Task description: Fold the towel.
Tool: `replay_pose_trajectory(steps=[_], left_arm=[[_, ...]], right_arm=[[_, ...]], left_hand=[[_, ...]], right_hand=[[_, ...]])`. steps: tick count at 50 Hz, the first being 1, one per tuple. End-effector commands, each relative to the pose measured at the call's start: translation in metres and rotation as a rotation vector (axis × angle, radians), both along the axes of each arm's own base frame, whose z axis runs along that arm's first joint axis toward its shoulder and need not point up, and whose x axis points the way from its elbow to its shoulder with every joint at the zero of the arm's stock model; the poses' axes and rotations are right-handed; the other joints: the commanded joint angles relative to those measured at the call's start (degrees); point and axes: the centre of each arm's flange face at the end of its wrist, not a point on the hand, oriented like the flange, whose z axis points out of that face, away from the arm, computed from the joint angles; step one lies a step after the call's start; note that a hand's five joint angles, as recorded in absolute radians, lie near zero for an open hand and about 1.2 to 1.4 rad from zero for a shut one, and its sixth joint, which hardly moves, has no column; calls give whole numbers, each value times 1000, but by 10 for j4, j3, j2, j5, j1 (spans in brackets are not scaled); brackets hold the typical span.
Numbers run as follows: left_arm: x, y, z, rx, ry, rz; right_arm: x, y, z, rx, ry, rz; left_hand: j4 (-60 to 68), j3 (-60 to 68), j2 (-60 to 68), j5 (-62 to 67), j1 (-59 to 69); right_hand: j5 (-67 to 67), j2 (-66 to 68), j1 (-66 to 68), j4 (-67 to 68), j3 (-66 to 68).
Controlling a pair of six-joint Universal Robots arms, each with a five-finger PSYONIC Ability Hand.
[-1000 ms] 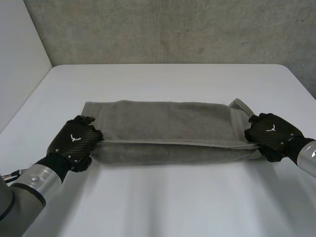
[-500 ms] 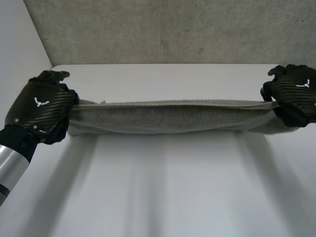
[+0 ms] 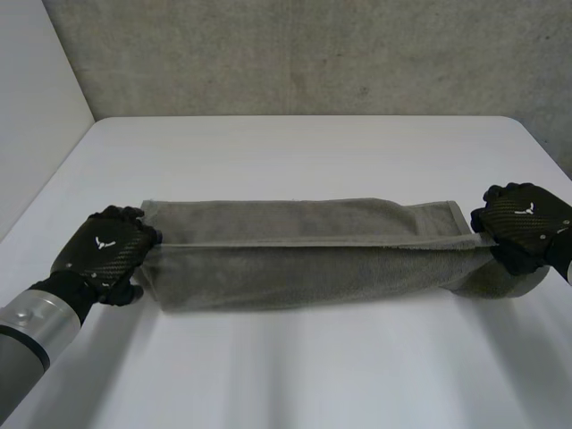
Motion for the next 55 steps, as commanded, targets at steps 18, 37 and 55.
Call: replay_pose_trajectory(steps=[18,37,55], left_arm=[[8,-1,-10,-40,-148,-50],[26,11,92,-356,45,-7],[32,-37,32,-77,39,-4]], right_arm=[[1,3,-14,34,-1,10],[9,32,64,-92,-142,55],[3,-13,14,78,-62,75]], left_hand=[[-34,-30,338,361,356],[-34,-30,338,361,356],[-34,-30,338,361,356]], right_hand=[[22,37,39,-44,-25],[22,37,39,-44,-25],[22,37,39,-44,-25]])
